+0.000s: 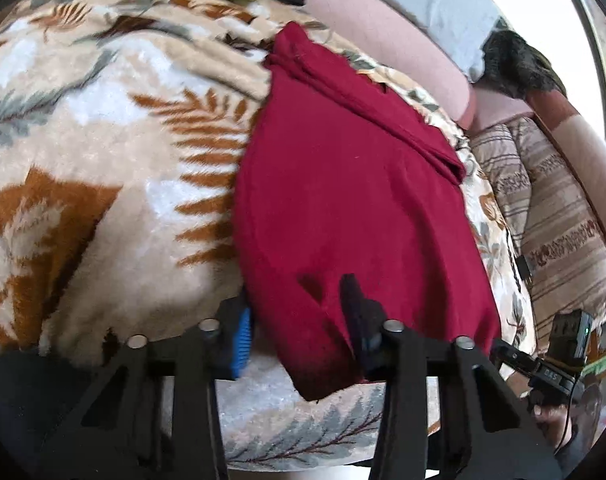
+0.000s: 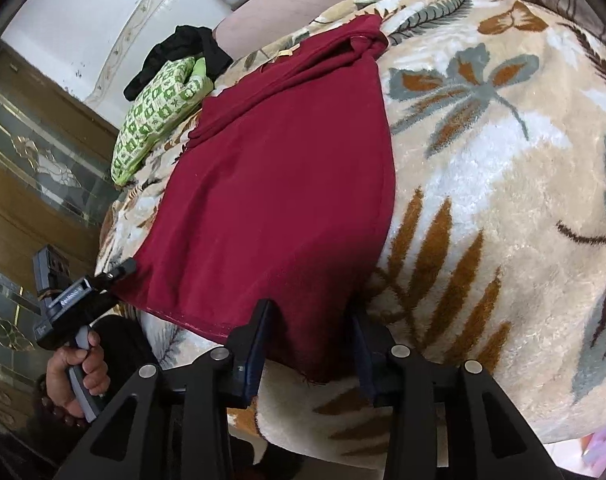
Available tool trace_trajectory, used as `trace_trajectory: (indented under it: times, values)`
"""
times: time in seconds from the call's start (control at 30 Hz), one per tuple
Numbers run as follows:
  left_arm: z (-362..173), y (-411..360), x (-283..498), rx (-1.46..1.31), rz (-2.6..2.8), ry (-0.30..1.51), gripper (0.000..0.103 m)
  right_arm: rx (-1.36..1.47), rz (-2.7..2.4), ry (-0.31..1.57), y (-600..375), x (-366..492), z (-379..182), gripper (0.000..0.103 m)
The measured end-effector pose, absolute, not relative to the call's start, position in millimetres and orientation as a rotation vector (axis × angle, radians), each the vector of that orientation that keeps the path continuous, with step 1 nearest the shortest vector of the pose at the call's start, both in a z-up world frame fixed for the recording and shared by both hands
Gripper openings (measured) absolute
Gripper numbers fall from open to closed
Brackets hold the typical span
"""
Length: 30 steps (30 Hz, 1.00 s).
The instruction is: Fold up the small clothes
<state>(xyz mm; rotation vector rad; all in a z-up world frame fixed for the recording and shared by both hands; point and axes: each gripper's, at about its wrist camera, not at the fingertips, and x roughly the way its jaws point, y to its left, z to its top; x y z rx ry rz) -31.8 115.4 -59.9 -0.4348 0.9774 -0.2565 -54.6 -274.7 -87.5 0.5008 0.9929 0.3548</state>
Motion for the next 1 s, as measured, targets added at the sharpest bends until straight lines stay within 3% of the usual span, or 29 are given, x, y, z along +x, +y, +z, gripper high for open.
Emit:
trace_trajectory:
  times: [0.13,0.2,0.23,0.27,0.3,0.53,1.0]
  values:
    - [-63,116,-31,-0.422,-0.216,0.996,0.011,0.569,0.361,1.005,-280,-57,-88,0.038]
    - [-63,114,-32,-0.404,-0.207,0.992,0.008,0.523,0.364,1.003,-276,-58,-86,0.038]
    - [-61,114,-32,-0.400,-0.206,0.984,0.008,0.451,0.357,0.998,-269,-58,-81,0.034]
    - [-59,114,-34,-0.399,-0.204,0.970,0.007,0.398,0.348,0.990,-265,-58,-77,0.016]
    - [-54,116,-36,-0.407,-0.201,0.947,0.007,0.373,0.345,0.972,-262,-58,-72,0.007]
    - [-19,127,-41,-0.481,-0.232,0.825,0.007,0.304,0.273,0.638,-268,-70,-8,0.007]
    - [47,102,36,-0.608,-0.236,0.777,0.007,0.325,0.197,0.579,-263,-17,34,0.007]
